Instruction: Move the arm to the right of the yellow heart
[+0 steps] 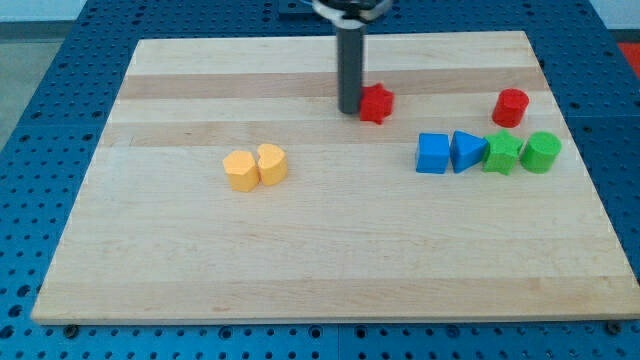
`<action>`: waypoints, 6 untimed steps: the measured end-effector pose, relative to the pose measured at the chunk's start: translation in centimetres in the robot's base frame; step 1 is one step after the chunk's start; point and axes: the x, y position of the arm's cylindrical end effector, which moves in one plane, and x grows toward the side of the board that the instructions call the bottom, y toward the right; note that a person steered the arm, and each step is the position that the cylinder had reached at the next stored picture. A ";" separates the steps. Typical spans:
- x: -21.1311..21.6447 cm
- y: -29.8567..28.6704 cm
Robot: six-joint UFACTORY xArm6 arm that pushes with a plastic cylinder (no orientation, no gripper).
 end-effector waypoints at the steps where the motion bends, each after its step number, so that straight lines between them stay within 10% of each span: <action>1: 0.0 4.6; 3: 0.0 11.6; 6: 2.1 6.2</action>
